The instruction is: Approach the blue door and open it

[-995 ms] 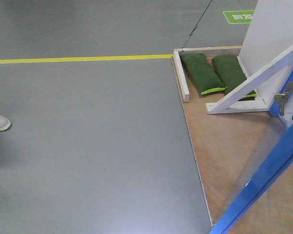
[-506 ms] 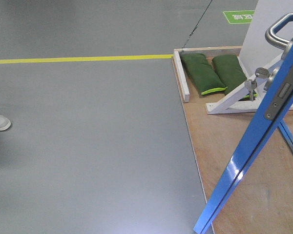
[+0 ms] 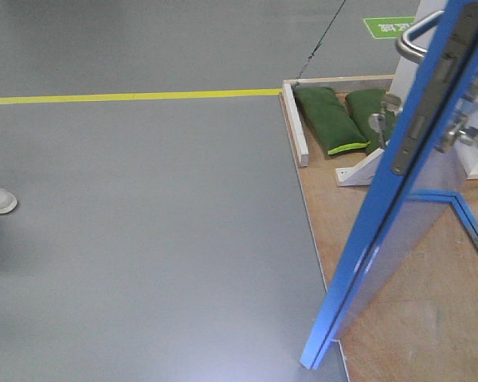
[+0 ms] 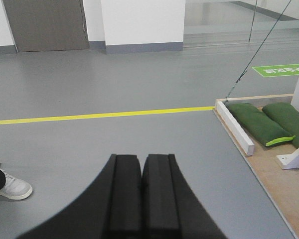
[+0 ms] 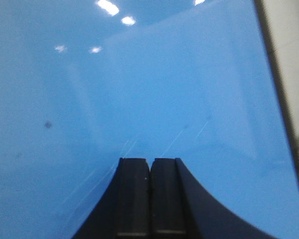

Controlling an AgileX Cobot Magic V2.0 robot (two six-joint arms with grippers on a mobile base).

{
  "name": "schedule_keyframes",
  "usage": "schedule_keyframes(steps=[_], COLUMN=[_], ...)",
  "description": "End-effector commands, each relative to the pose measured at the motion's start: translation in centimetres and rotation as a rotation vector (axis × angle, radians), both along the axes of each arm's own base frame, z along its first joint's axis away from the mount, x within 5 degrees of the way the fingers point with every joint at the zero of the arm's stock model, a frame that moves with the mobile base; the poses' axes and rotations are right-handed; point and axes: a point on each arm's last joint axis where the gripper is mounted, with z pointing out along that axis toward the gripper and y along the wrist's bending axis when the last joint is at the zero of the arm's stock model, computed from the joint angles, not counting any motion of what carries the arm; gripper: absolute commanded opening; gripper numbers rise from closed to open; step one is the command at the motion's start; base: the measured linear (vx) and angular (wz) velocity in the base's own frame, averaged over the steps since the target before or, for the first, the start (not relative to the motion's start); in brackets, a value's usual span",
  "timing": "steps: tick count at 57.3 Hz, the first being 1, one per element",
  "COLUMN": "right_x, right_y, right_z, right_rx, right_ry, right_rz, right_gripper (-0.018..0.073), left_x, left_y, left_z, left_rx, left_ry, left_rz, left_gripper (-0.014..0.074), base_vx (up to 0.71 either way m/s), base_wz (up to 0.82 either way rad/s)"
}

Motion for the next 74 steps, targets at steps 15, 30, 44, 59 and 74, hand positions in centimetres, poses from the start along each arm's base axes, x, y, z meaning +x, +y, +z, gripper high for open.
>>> schedule_keyframes(steps=[15,30,44,59,74], right_x=[2.1,2.8,3.2,3.3,3.3], right_y=[2.7,3.1,3.5,3.5,3.5], right_z=[-1.0,-1.5,-1.7,-1.7,-1.7], right_rx=[0.059,0.141,0.25,0.253,0.253], right_ry=[0.047,0.068,0.083,0.085,0.083], right_rz=[0.124,0.168,0.224,0.226,0.225], right_gripper=[0.0012,0.0012,0.0012,0.0012,0.0012], left_x=[-0.1,-0.1,-0.1,-0.1,-0.1], left_y=[-0.1,-0.1,-0.1,-0.1,-0.1], left_z=[1.7,1.7,1.7,1.7,1.7], left_rx=[-0.006,-0.006,-0.006,-0.006,-0.006], left_ry=[-0.115,-0.115,-0.115,-0.115,-0.115], left_rz=[-0.011,-0.011,-0.011,-0.011,-0.011], left_gripper=[0.0073,0.0073,0.0073,0.0073,0.0073], base_vx=[0.0,0.0,0.0,0.0,0.0], base_wz=[0.0,0.0,0.0,0.0,0.0])
